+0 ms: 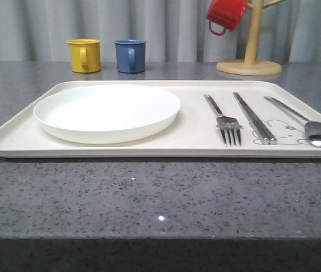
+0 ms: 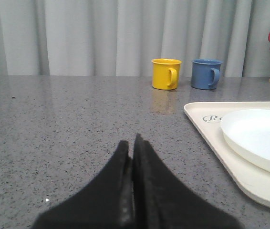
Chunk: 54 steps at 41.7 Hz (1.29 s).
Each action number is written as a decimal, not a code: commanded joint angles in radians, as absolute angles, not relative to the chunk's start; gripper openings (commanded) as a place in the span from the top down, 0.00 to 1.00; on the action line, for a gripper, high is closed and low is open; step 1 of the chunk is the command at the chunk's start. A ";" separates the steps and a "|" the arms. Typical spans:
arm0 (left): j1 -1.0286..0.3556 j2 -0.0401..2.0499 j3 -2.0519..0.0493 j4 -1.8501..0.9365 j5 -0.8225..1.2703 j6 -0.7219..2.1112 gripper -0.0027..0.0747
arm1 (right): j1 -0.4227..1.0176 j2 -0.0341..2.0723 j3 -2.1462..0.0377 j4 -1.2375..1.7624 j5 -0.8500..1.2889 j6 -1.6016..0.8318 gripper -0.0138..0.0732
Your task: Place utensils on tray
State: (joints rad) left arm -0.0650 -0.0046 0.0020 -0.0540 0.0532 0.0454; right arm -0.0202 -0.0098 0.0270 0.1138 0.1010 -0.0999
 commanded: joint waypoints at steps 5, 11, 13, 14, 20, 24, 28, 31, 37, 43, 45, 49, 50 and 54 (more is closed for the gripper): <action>-0.063 -0.025 0.021 -0.061 -0.028 0.040 0.99 | -0.025 -0.028 0.027 0.093 -0.009 -0.057 0.92; -0.063 -0.025 0.021 -0.061 -0.028 0.040 0.99 | -0.025 -0.028 0.028 -0.018 -0.019 0.093 0.92; -0.063 -0.025 0.021 -0.061 -0.028 0.040 0.99 | -0.025 -0.028 0.028 -0.018 -0.020 0.097 0.92; -0.063 -0.025 0.021 -0.061 -0.028 0.040 0.99 | -0.025 -0.028 0.028 -0.017 -0.020 0.097 0.92; -0.063 -0.025 0.021 -0.061 -0.028 0.040 0.99 | -0.016 -0.028 0.028 -0.015 -0.025 0.089 0.92; -0.063 -0.025 0.021 -0.061 -0.028 0.040 0.99 | -0.002 -0.028 0.028 -0.011 -0.026 0.069 0.92; -0.063 -0.025 0.021 -0.061 -0.028 0.040 0.99 | -0.001 -0.028 0.028 -0.009 -0.030 0.064 0.92; -0.063 -0.025 0.021 -0.061 -0.028 0.040 0.99 | -0.001 -0.028 0.028 0.000 -0.043 0.062 0.92; -0.063 -0.025 0.021 -0.061 -0.028 0.040 0.99 | -0.001 -0.028 0.028 0.008 -0.064 0.061 0.92; -0.063 -0.025 0.021 -0.061 -0.028 0.040 0.99 | -0.001 -0.028 0.028 0.016 -0.062 0.062 0.92; -0.063 -0.025 0.021 -0.061 -0.028 0.040 0.99 | -0.001 -0.027 0.028 0.016 -0.062 0.062 0.92; -0.063 -0.025 0.021 -0.061 -0.028 0.040 0.99 | -0.001 -0.027 0.027 0.016 -0.062 0.062 0.92; -0.063 -0.025 0.021 -0.061 -0.028 0.040 0.99 | -0.001 -0.027 0.027 0.016 -0.062 0.062 0.92; -0.063 -0.025 0.021 -0.061 -0.028 0.040 0.99 | -0.001 -0.027 0.027 0.016 -0.062 0.062 0.92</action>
